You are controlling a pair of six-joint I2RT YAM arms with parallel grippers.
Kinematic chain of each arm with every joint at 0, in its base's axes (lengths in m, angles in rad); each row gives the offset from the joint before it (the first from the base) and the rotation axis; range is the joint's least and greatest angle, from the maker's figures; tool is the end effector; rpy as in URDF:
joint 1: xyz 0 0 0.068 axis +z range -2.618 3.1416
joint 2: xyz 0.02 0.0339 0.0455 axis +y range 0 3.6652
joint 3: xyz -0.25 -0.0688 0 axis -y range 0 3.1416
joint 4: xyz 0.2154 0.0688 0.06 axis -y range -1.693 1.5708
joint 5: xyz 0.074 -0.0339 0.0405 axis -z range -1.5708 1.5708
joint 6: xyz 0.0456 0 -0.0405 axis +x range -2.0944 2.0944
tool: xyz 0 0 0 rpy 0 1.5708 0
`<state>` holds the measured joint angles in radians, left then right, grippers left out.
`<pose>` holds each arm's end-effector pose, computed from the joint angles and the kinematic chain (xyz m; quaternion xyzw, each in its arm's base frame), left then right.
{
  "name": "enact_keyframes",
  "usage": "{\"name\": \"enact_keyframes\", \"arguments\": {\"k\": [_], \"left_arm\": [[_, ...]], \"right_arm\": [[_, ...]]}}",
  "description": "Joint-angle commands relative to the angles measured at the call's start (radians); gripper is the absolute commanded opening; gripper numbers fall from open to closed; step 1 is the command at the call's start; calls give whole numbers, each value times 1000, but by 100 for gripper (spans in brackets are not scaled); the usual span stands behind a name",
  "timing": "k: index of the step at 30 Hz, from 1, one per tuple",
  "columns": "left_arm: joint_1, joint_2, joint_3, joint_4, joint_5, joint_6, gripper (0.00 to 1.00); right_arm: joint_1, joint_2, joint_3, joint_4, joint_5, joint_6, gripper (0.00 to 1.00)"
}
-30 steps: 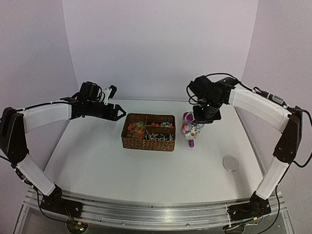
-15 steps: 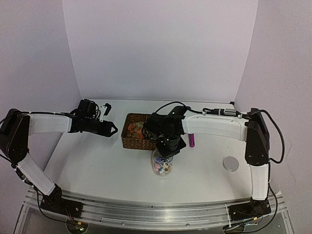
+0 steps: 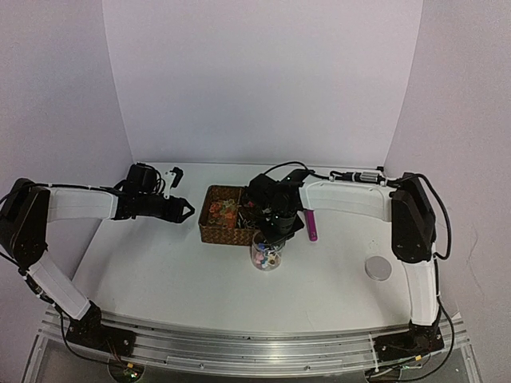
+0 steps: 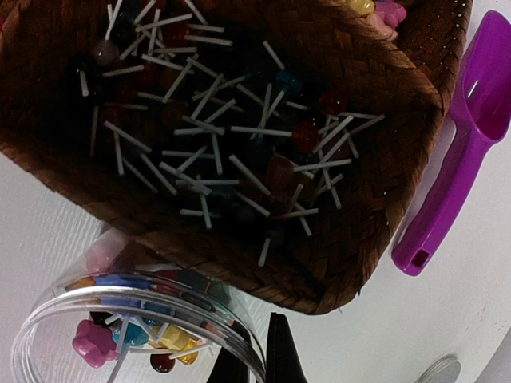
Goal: Pack the candies
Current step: Move the packing bottle to the center of the board.
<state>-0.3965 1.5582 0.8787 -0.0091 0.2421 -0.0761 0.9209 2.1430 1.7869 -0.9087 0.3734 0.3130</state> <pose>0.2849 -0.1311 0.1996 0.1941 0.8779 -0.2054 0.3865 0.2633 0.3189 0.1938 -0.2637 0.9351 -0.0630 0.2283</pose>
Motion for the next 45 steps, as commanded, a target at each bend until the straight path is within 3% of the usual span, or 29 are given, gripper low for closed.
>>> {"name": "enact_keyframes", "arguments": {"k": [1,11,24,25,27,31,35,38,41,45], "left_arm": [[-1,-41,-6,49,11,11,64],[-1,-43,-4,52,11,17,64],[-1,-41,-5,52,21,17,64],[-1,-40,-5,53,21,18,64],[-1,-38,-5,56,21,17,64],[-1,-40,-3,56,28,19,64],[-1,-45,-11,56,28,22,64],[-1,-47,-14,57,31,20,64],[-1,-49,-17,62,37,18,64],[-1,-51,-22,70,42,17,64]], "right_arm": [[-19,4,24,30,41,-33,0],[-38,-15,22,34,-8,-53,0],[72,-116,-124,37,-109,-50,0],[76,-115,-122,37,-110,-49,6],[80,-111,-112,35,-116,-48,29],[80,-128,-75,34,-129,-47,54],[76,-178,2,30,-120,-61,64],[32,-259,19,30,-98,-23,78],[-99,-371,-55,29,-107,73,98],[-318,-528,-287,21,-103,233,98]]}}
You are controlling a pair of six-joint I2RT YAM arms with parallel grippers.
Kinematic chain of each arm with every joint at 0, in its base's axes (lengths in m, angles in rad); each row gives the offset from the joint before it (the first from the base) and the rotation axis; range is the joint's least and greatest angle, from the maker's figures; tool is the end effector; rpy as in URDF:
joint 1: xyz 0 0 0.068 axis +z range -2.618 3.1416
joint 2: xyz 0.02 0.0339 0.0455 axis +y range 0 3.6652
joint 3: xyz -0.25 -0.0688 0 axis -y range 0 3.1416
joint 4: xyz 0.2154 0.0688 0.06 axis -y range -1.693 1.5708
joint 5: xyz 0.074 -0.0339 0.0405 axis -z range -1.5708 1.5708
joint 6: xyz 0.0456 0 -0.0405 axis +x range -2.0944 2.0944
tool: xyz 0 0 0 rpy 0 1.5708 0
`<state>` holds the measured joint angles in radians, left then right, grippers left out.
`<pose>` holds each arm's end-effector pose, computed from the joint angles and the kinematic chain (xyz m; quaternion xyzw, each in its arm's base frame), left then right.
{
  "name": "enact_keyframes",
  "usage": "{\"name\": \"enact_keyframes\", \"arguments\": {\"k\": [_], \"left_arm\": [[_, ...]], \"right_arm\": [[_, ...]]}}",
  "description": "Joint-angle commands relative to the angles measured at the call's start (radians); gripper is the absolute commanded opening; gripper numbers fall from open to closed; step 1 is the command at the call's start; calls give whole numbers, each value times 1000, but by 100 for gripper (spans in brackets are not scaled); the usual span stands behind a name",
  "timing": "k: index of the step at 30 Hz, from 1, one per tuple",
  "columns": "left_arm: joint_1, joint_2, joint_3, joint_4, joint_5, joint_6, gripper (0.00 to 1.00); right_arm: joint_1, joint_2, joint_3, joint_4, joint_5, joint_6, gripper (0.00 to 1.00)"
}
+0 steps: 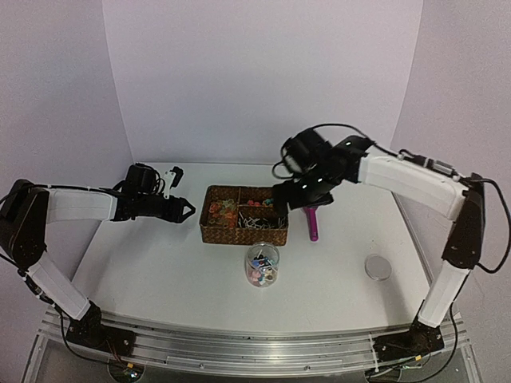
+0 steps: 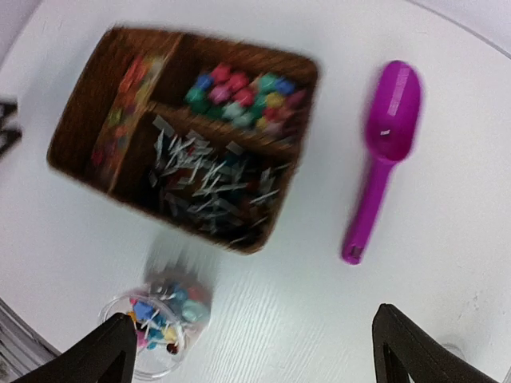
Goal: Pack the candies
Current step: Move the packing bottle to the center of the board, then pick up the bottle lid at the center of the board.
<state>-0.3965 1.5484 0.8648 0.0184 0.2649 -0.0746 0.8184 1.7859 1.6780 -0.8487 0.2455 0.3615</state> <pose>0.2833 -0.1316 0.2011 0.1999 0.8706 -0.2167 0.3940 0.2556 0.2568 0.2976 -0.1782 0.9298 0.0699 0.3142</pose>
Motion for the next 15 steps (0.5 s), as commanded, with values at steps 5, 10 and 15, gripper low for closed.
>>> {"name": "enact_keyframes", "arguments": {"k": [5,10,15], "left_arm": [[-1,-51,-18,49,19,15,64],[-1,-57,-26,51,22,15,64],[-1,-60,-29,53,23,16,64]], "right_arm": [[-465,-312,-469,-29,17,350,98],[-531,-288,-657,-6,-3,411,98],[-536,-257,-742,59,17,430,98]]}}
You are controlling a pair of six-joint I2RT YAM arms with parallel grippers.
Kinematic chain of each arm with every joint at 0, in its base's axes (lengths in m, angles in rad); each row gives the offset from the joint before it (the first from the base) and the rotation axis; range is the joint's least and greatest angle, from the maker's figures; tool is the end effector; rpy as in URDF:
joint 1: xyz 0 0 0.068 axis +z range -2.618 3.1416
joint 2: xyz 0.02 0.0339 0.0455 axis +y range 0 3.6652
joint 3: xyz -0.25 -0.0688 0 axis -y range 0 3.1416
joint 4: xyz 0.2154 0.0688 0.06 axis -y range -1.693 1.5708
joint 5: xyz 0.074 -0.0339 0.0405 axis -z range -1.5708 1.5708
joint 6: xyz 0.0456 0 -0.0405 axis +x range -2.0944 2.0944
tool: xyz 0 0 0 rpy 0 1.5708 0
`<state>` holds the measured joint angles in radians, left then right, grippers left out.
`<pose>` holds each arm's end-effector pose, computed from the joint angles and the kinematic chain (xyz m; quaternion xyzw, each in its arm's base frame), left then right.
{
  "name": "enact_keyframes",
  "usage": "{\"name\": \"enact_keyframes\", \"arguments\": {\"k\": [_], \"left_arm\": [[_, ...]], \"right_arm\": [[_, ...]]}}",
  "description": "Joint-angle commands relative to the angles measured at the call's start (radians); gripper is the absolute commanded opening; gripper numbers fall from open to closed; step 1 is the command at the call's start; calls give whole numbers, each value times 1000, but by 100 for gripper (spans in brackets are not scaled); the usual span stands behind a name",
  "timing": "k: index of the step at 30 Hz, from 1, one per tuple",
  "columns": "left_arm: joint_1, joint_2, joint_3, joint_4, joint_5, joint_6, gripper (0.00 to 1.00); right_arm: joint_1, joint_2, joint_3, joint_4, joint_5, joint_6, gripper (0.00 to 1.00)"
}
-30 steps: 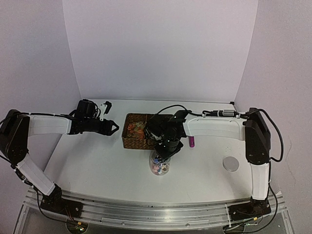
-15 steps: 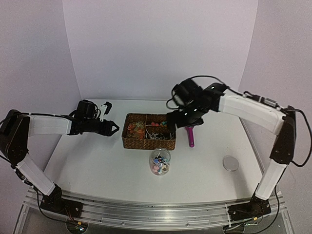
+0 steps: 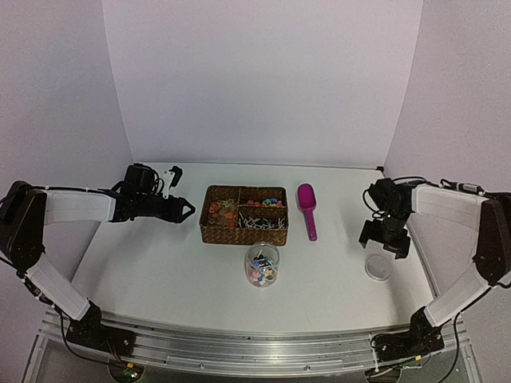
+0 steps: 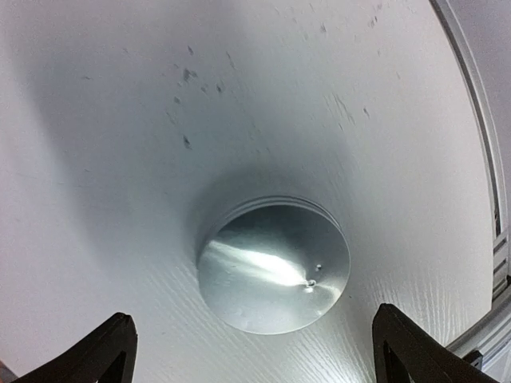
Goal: Pack the candies
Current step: Pick up the bottle lid at the center of the board.
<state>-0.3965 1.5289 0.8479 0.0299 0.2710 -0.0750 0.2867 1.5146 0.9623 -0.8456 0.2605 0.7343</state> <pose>0.2798 -0.1304 0.2028 0.2013 0.8669 -0.2204 0.3993 0.2346 0.0569 0.1849 0.2302 0.9607 -0.0711 0.1379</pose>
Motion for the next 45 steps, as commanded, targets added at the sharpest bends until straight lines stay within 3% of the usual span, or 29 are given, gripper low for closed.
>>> {"name": "enact_keyframes", "arguments": {"k": [1,15,32,39,45], "left_arm": [[-1,-41,-13,41,18,16,64],[-1,-43,-15,47,11,17,64],[-2,-36,-9,50,4,16,65],[-1,-33,-3,42,5,20,65],[-1,-42,6,14,3,26,65]], "right_arm": [[-7,20,-38,63,7,59,98],[-81,30,-160,253,-69,19,97],[-94,42,-184,273,-87,6,75],[-88,9,-80,161,-94,-48,67],[12,-20,155,-24,-104,-65,61]]}}
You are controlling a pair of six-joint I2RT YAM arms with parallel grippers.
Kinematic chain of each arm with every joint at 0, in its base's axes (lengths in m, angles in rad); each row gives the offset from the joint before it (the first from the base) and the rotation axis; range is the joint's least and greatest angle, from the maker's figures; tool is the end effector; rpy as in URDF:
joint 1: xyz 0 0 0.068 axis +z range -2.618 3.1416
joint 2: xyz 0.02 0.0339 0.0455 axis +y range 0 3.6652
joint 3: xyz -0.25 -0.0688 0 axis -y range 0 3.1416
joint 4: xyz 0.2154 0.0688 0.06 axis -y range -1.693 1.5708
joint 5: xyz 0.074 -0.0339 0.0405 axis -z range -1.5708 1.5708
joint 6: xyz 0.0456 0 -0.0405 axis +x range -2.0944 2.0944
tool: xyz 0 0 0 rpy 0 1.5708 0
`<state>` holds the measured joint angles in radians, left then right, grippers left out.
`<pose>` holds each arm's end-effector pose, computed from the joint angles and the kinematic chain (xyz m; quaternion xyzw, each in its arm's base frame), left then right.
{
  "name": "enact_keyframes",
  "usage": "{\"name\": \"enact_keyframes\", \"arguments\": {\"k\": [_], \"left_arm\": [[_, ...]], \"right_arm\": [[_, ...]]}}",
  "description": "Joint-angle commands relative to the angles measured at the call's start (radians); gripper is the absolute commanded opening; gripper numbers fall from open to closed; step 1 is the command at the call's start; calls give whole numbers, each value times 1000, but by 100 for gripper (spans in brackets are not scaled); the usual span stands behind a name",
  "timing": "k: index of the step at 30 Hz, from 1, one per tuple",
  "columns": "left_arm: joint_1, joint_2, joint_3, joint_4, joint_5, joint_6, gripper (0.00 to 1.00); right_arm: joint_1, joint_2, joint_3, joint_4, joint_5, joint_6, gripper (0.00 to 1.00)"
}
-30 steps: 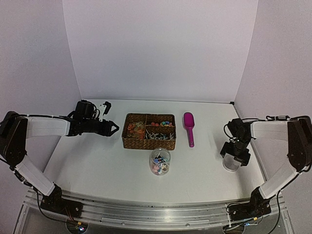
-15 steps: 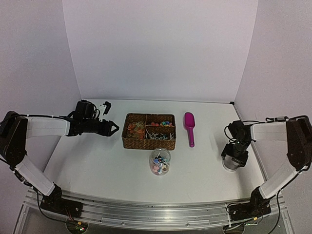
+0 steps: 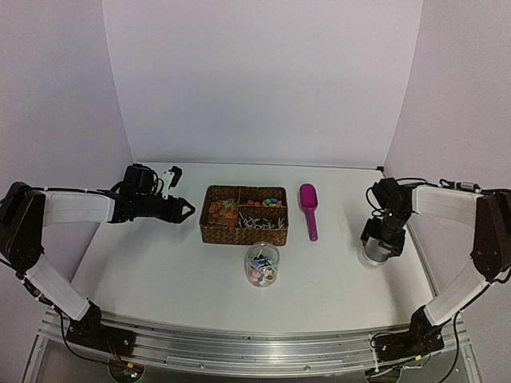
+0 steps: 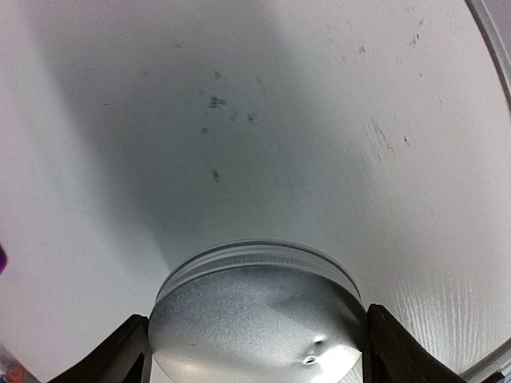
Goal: Pack the candies
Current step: Pick up the bottle lid at the center of the board, then close the bottle lid on the packing bottle.
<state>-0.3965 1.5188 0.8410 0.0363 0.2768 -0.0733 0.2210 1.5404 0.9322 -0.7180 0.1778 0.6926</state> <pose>0.2782 -0.1300 0.2043 0.2035 0.8639 -0.2232 0.4029 0.2479 0.0474 0.1742 0.2415 0.9587 -0.0255 0.1479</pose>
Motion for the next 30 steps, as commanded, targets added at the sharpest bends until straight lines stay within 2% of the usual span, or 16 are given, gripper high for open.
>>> {"name": "enact_keyframes", "arguments": {"k": [1,4,10,14,18,24,30], "left_arm": [[-1,-34,13,-2,-1,24,65],[-1,-42,18,-22,7,26,65],[1,-45,20,-30,22,13,65],[1,-44,25,-30,30,8,65],[1,-40,26,-30,25,13,65],[1,-39,26,-30,33,7,65],[1,-36,26,-30,23,9,65]], "right_arm": [[116,-37,238,-190,-20,-22,60],[246,29,443,-323,-3,6,60],[517,273,855,-524,15,72,59],[639,430,1040,-612,8,89,59],[715,537,1150,-648,-15,92,60],[755,630,1260,-649,-50,73,59],[778,658,1250,-649,-59,80,58]]}}
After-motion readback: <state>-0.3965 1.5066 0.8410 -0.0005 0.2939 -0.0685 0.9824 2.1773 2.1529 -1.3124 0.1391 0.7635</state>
